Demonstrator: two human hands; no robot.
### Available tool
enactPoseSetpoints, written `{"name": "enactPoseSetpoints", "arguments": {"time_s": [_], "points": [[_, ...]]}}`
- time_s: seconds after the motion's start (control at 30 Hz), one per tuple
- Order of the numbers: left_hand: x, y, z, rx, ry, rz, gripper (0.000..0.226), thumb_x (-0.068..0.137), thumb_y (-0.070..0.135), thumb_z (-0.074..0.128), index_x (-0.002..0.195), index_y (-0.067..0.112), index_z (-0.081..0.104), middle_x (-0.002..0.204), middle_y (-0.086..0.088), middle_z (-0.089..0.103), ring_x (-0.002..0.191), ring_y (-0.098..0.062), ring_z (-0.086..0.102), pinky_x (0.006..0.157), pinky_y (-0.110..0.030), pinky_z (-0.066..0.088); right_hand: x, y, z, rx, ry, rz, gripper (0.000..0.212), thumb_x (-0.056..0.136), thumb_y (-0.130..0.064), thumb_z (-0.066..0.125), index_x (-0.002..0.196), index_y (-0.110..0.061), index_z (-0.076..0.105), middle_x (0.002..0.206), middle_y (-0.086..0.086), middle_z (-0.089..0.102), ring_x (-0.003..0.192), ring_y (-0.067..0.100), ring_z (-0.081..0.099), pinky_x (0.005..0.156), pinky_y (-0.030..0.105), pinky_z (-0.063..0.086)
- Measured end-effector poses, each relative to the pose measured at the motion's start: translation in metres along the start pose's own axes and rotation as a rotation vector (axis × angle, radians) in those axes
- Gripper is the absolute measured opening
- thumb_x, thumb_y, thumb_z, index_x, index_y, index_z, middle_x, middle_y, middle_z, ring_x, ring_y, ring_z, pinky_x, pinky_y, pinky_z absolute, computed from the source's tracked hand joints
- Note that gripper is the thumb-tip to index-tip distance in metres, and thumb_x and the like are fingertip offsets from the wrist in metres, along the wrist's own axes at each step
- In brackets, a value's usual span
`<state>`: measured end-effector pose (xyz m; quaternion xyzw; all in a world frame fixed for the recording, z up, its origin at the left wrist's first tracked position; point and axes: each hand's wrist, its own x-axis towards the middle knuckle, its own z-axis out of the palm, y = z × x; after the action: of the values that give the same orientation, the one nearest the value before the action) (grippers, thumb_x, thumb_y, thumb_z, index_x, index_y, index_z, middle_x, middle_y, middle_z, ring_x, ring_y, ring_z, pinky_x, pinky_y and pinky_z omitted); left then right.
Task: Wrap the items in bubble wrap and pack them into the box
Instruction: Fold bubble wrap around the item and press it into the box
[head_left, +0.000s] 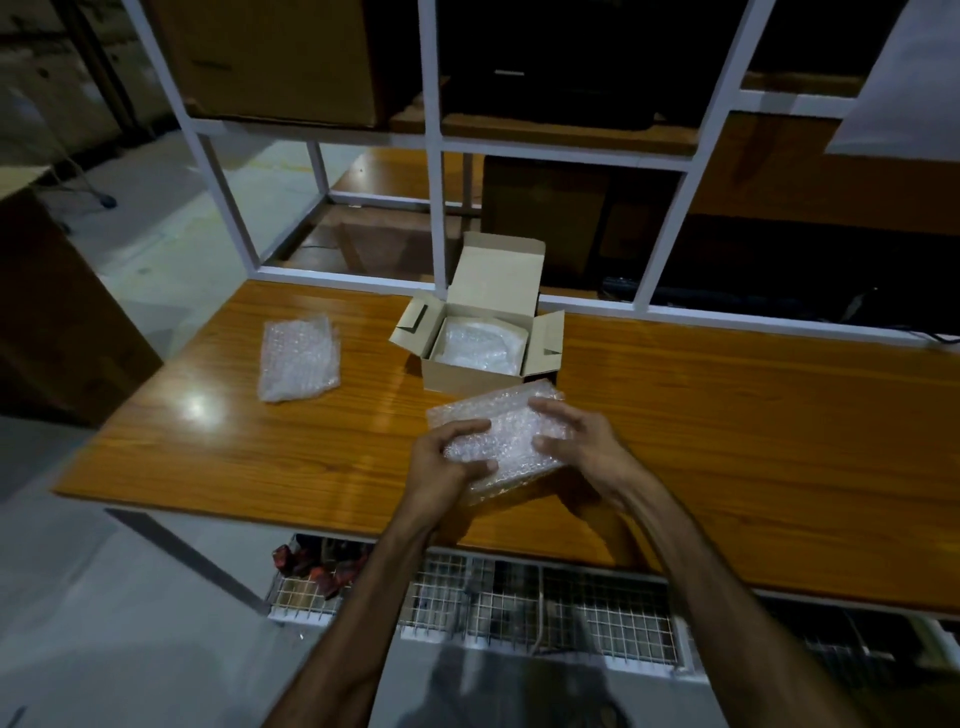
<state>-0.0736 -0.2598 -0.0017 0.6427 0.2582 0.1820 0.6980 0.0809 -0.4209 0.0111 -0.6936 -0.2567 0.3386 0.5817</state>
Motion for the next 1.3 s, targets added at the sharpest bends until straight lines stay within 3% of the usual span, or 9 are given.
{"name": "enactPoseSetpoints", "arguments": {"time_s": [0.13, 0.23, 0.43, 0.57, 0.7, 0.8, 0.9, 1.03, 1.3], "points": [[0.010, 0.006, -0.010, 0.040, -0.017, -0.001, 0.051, 0.074, -0.014, 0.083, 0.112, 0.019, 0.078, 0.134, 0.010, 0.066, 0.120, -0.015, 0.066, 0.082, -0.031, 0.064, 0.009, -0.005, -0.010, -0.188, -0.138, -0.010, 0.060, 0.084, -0.013, 0.081, 0.132, -0.045, 0.065, 0.157, -0.015, 0.046, 0.147, 0.012, 0.034, 0.115, 0.040, 0.042], [0.016, 0.012, -0.012, 0.065, -0.044, 0.002, 0.059, 0.070, -0.015, 0.085, 0.117, 0.019, 0.077, 0.136, 0.009, 0.063, 0.120, -0.019, 0.066, 0.083, -0.038, 0.065, 0.019, -0.015, -0.012, -0.192, -0.110, -0.028, 0.051, 0.085, -0.011, 0.080, 0.124, -0.042, 0.070, 0.155, -0.009, 0.049, 0.143, 0.016, 0.041, 0.101, 0.029, 0.048], [0.041, 0.017, -0.008, 0.208, 0.098, 0.127, 0.043, 0.080, -0.004, 0.083, 0.117, 0.016, 0.076, 0.133, -0.003, 0.065, 0.123, -0.026, 0.064, 0.085, -0.045, 0.065, 0.044, -0.033, -0.016, -0.361, -0.087, -0.115, 0.040, 0.088, -0.010, 0.077, 0.115, -0.038, 0.069, 0.130, -0.023, 0.055, 0.135, 0.011, 0.048, 0.113, 0.040, 0.046], [0.058, 0.012, -0.001, 0.401, 0.259, 0.326, 0.022, 0.088, 0.018, 0.083, 0.106, 0.028, 0.074, 0.112, 0.013, 0.064, 0.111, -0.015, 0.062, 0.088, -0.046, 0.060, 0.074, -0.041, -0.025, -0.446, -0.069, -0.213, 0.031, 0.092, -0.013, 0.075, 0.107, -0.039, 0.068, 0.122, -0.018, 0.061, 0.118, 0.005, 0.057, 0.097, 0.026, 0.051], [0.075, 0.009, 0.004, 0.648, 0.439, 0.437, 0.032, 0.086, 0.048, 0.076, 0.104, 0.021, 0.078, 0.123, 0.004, 0.048, 0.119, -0.012, 0.041, 0.090, -0.020, 0.040, 0.115, -0.047, -0.042, -0.652, -0.030, -0.338, 0.025, 0.087, -0.021, 0.081, 0.098, -0.040, 0.069, 0.114, -0.016, 0.048, 0.112, 0.008, 0.046, 0.089, 0.018, 0.038], [0.089, 0.010, 0.007, 0.628, 0.454, 0.482, 0.020, 0.089, 0.038, 0.077, 0.103, 0.022, 0.075, 0.123, 0.008, 0.057, 0.116, -0.006, 0.048, 0.086, -0.023, 0.046, 0.146, -0.056, -0.055, -0.802, -0.091, -0.427, 0.025, 0.081, -0.028, 0.086, 0.098, -0.040, 0.072, 0.123, -0.024, 0.045, 0.122, 0.004, 0.039, 0.106, 0.034, 0.034], [0.099, 0.010, 0.011, 0.568, 0.459, 0.456, 0.011, 0.097, 0.028, 0.075, 0.106, 0.023, 0.072, 0.107, 0.010, 0.069, 0.103, -0.007, 0.063, 0.083, -0.040, 0.056, 0.175, -0.067, -0.057, -0.846, -0.147, -0.477, 0.020, 0.084, -0.031, 0.083, 0.093, -0.042, 0.070, 0.111, -0.027, 0.058, 0.119, 0.005, 0.049, 0.106, 0.041, 0.029], [0.108, 0.015, 0.021, 0.688, 0.593, 0.448, 0.009, 0.099, 0.024, 0.069, 0.107, 0.021, 0.073, 0.106, 0.008, 0.069, 0.098, -0.008, 0.059, 0.084, -0.036, 0.052, 0.211, -0.070, -0.055, -0.935, -0.185, -0.570, 0.012, 0.093, -0.028, 0.074, 0.100, -0.038, 0.070, 0.112, -0.023, 0.062, 0.119, 0.008, 0.044, 0.091, 0.031, 0.016], [0.148, 0.013, 0.031, 0.930, 0.726, 0.330, 0.016, 0.095, 0.015, 0.074, 0.111, 0.012, 0.079, 0.106, -0.005, 0.066, 0.100, -0.008, 0.045, 0.080, -0.022, 0.031, 0.285, -0.079, -0.035, -1.169, -0.186, -0.701, 0.018, 0.091, -0.025, 0.077, 0.107, -0.034, 0.076, 0.108, -0.008, 0.045, 0.114, 0.017, 0.044, 0.094, 0.037, 0.024]]}}
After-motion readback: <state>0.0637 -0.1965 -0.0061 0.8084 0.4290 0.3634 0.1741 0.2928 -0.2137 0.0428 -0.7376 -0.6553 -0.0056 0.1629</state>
